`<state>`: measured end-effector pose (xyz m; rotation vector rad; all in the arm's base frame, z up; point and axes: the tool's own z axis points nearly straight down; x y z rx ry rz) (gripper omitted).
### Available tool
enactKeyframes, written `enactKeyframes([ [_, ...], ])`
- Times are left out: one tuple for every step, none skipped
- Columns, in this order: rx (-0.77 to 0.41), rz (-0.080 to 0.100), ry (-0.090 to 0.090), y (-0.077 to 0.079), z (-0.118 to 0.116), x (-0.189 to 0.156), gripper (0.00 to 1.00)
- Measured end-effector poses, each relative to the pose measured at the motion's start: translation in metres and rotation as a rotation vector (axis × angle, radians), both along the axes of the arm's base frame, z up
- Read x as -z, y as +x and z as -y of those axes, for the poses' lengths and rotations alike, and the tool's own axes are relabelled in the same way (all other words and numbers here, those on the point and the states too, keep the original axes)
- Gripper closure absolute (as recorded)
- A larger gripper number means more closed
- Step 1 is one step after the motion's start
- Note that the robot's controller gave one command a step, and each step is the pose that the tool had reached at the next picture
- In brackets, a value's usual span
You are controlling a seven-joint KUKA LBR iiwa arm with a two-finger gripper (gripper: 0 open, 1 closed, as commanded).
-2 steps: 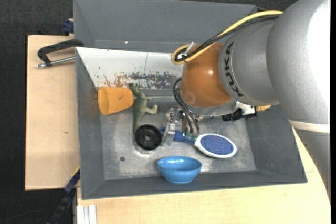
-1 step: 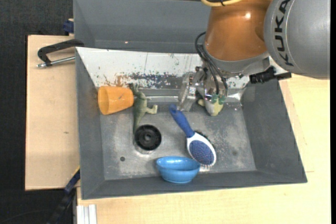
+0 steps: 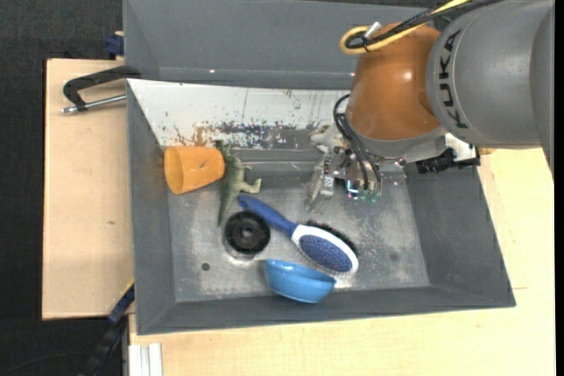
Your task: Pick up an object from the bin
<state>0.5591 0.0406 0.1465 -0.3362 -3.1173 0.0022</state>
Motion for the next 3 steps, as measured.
enactKeyframes([
  [-0.003, 0.008, 0.001, 0.002, -0.002, -0.005, 0.00],
  [-0.285, 0.021, 0.002, -0.054, -0.043, 0.069, 0.00],
  [-0.105, 0.009, 0.002, 0.001, -0.043, 0.076, 0.00],
])
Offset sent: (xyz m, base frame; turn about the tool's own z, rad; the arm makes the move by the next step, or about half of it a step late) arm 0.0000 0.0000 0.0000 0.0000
